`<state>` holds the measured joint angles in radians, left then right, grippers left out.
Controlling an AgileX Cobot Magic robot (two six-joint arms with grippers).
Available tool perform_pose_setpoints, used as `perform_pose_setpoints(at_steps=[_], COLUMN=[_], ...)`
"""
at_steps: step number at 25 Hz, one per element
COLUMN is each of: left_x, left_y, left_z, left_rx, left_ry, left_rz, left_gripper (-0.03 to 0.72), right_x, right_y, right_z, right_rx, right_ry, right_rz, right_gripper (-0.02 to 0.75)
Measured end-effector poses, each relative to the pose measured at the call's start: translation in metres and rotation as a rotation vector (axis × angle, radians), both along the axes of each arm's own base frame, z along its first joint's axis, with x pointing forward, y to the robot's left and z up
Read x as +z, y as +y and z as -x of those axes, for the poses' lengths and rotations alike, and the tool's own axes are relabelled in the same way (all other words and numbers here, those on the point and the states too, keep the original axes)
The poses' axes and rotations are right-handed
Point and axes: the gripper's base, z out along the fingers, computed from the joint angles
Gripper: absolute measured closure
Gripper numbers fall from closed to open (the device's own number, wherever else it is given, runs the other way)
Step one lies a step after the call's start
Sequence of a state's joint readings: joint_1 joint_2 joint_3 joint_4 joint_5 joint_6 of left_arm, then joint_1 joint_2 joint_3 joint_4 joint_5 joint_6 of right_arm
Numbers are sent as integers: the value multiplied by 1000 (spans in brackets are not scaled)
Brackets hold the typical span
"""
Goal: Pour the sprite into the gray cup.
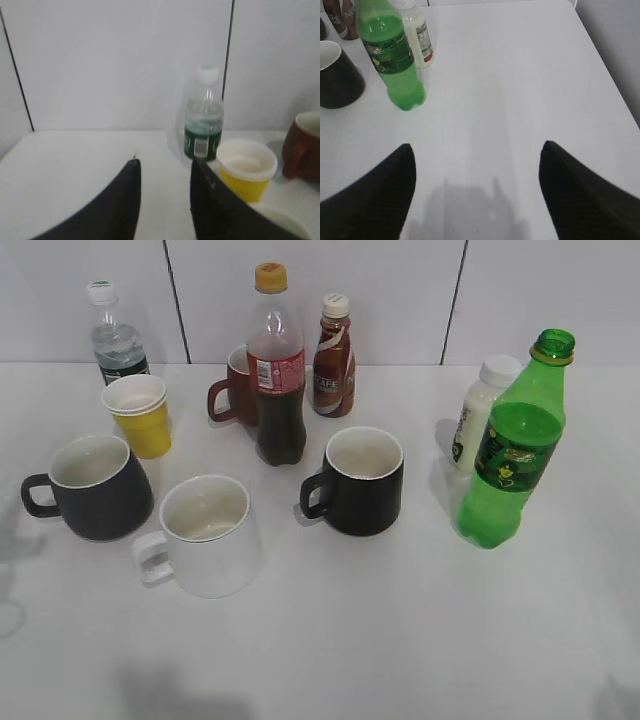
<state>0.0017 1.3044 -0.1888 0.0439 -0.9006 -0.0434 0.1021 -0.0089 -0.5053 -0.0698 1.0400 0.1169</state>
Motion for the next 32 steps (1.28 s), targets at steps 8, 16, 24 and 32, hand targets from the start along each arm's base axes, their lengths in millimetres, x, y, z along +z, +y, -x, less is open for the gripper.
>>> perform_pose_setpoints(at_steps=[8,16,24,32], left_x=[-78,-109,-117,-123], left_y=[-7,-6,-6,-9], left_z=[-12,-31,-61,-75], left_rx=[-79,-87,-84,-129], left_ry=[207,292,246,240], left_rz=[-12,-65,-67,-79], left_gripper=[365,356,362,631], right_x=[0,0,0,0], right_y=[0,0,0,1], right_z=[0,0,0,0], right_rx=[0,0,0,8], right_ry=[0,0,0,1], right_rz=[-1,-1,-1,-13], right_gripper=[164,164,164,163])
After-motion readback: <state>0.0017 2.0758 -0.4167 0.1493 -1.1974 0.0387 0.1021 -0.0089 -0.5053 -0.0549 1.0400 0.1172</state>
